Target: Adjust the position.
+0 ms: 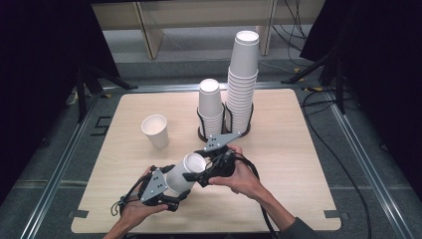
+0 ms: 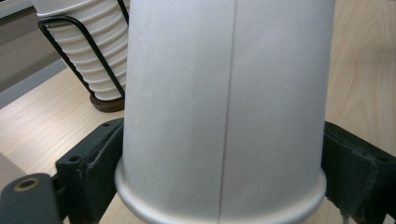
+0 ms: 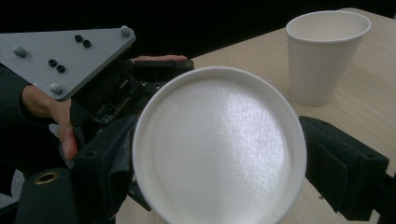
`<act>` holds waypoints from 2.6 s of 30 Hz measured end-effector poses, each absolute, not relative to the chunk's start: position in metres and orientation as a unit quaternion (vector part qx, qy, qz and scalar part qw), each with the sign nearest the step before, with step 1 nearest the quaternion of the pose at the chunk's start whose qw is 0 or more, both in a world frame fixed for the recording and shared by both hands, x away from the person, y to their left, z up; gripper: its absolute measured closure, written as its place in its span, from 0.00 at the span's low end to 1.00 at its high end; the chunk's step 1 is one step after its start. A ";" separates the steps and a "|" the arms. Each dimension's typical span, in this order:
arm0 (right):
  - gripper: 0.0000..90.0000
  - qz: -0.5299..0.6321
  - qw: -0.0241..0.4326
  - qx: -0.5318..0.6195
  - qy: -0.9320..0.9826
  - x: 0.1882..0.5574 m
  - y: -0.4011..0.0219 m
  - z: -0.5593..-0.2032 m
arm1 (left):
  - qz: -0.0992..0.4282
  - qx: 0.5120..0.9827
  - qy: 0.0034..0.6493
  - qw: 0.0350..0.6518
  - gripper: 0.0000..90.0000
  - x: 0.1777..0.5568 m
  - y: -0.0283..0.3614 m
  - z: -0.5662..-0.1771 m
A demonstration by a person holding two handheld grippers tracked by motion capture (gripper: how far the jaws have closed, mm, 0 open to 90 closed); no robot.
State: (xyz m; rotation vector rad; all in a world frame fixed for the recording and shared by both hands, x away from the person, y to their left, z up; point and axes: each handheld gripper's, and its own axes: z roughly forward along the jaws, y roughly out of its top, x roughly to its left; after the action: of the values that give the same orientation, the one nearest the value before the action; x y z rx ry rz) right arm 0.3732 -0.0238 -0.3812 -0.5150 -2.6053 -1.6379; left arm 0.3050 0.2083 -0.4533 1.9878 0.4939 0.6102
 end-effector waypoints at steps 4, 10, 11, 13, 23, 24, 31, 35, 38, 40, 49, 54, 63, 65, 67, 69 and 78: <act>0.19 -0.513 0.018 -0.164 -0.843 0.373 -0.023 -0.383 | 0.256 0.825 0.187 0.468 0.11 0.305 0.207 -0.453; 0.25 -0.505 0.031 -0.159 -0.848 0.372 -0.022 -0.384 | 0.251 0.827 0.184 0.468 0.10 0.305 0.208 -0.452; 0.25 -0.506 0.031 -0.159 -0.847 0.372 -0.023 -0.383 | 0.250 0.816 0.190 0.485 0.10 0.305 0.207 -0.454; 0.25 -0.511 0.035 -0.158 -0.844 0.373 -0.024 -0.383 | 0.247 0.814 0.193 0.489 0.07 0.305 0.209 -0.453; 0.27 -0.560 0.069 -0.187 -0.804 0.379 -0.035 -0.375 | 0.234 0.754 0.214 0.575 0.04 0.308 0.213 -0.456; 0.27 -0.559 0.062 -0.189 -0.805 0.380 -0.037 -0.374 | 0.236 0.757 0.216 0.569 0.04 0.307 0.214 -0.455; 0.27 -0.577 0.073 -0.192 -0.791 0.379 -0.037 -0.373 | 0.250 0.742 0.218 0.583 0.02 0.307 0.213 -0.455; 0.27 -0.583 0.085 -0.192 -0.785 0.378 -0.035 -0.372 | 0.254 0.734 0.212 0.593 0.00 0.306 0.213 -0.453; 0.27 -0.590 0.104 -0.194 -0.777 0.378 -0.033 -0.374 | 0.258 0.732 0.208 0.595 0.00 0.304 0.212 -0.453; 0.27 -0.592 0.101 -0.193 -0.776 0.379 -0.033 -0.375 | 0.254 0.737 0.203 0.592 0.04 0.304 0.213 -0.452; 0.26 -0.586 0.113 -0.194 -0.779 0.383 -0.037 -0.378 | 0.240 0.755 0.195 0.578 0.10 0.305 0.217 -0.448; 0.25 -0.567 0.112 -0.189 -0.794 0.383 -0.038 -0.379 | 0.231 0.768 0.194 0.566 0.12 0.306 0.217 -0.449; 0.19 -0.532 0.058 -0.176 -0.826 0.383 -0.042 -0.375 | 0.219 0.798 0.204 0.524 0.13 0.308 0.216 -0.451; 0.19 -0.518 0.034 -0.164 -0.839 0.381 -0.042 -0.373 | 0.214 0.806 0.201 0.513 0.13 0.308 0.215 -0.451; 0.19 -0.502 0.013 -0.146 -0.853 0.379 -0.041 -0.371 | 0.213 0.818 0.196 0.496 0.13 0.308 0.215 -0.451; 0.18 -0.483 0.012 -0.146 -0.863 0.374 -0.039 -0.370 | 0.212 0.826 0.190 0.487 0.13 0.308 0.214 -0.452; 0.18 -0.414 -0.019 -0.086 -0.906 0.366 -0.033 -0.371 | 0.204 0.853 0.154 0.455 0.14 0.305 0.209 -0.451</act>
State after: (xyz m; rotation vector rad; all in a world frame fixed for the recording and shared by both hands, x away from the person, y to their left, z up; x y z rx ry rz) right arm 0.3661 -0.0325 -0.3715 -0.2740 -2.8811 -1.3184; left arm 0.3046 0.2093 -0.4513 2.1033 0.3797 0.5042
